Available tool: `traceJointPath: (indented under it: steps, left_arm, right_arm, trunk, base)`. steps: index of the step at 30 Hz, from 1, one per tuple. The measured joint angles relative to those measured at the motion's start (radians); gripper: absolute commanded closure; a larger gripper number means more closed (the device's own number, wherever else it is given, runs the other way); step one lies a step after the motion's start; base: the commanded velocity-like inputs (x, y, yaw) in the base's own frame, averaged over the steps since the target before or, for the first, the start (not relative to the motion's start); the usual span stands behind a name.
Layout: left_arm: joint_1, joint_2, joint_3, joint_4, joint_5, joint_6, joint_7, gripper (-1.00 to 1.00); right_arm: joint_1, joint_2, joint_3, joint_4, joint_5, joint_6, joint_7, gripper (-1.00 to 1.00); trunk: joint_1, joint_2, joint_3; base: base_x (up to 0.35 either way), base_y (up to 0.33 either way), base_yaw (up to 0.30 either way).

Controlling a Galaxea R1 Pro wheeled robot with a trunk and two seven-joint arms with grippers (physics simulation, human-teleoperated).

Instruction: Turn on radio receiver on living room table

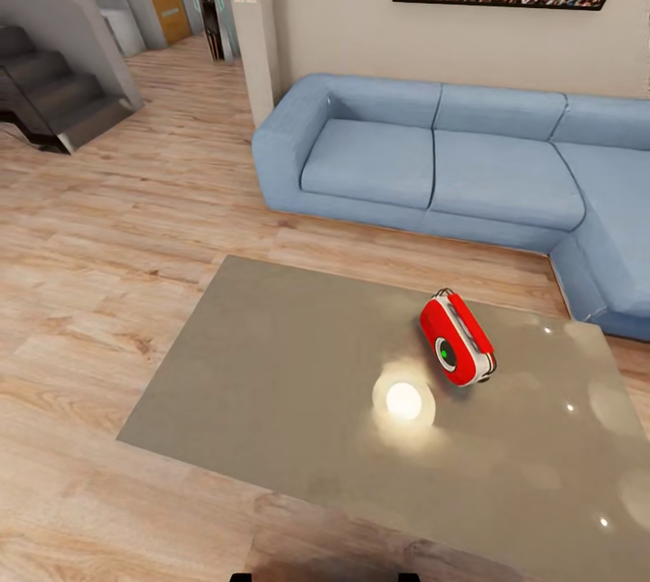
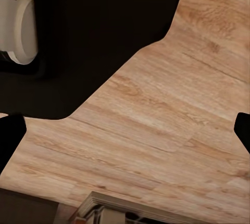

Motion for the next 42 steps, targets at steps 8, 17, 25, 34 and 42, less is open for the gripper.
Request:
traceJointPath:
  steps: [8,17,25,34,42]
  left_arm:
    - [0.0,0.0,0.0,0.0,0.0,0.0,0.0,1.0]
    - [0.0,0.0,0.0,0.0,0.0,0.0,0.0,1.0]
    - [0.0,0.0,0.0,0.0,0.0,0.0,0.0,1.0]
    - [0.0,0.0,0.0,0.0,0.0,0.0,0.0,1.0]
    - [0.0,0.0,0.0,0.0,0.0,0.0,0.0,1.0]
  right_arm:
    - [0.0,0.0,0.0,0.0,0.0,0.0,0.0,-1.0]
    - [0.0,0.0,0.0,0.0,0.0,0.0,0.0,-1.0]
    - [0.0,0.0,0.0,0.0,0.0,0.0,0.0,-1.0]
    - [0.0,0.0,0.0,0.0,0.0,-0.002,0.0,-1.0]
    - [0.0,0.0,0.0,0.0,0.0,-0.003,0.0,-1.0]
  trunk:
    - [0.0,0.0,0.013]
    - [0.0,0.0,0.027]
    - [0.0,0.0,0.04]
    - [0.0,0.0,0.047]
    - [0.0,0.0,0.057]
  base:
    - [0.0,0.0,0.0]
    - [0.0,0.0,0.0]
    - [0.0,0.0,0.0]
    - [0.0,0.0,0.021]
    - [0.0,0.0,0.143]
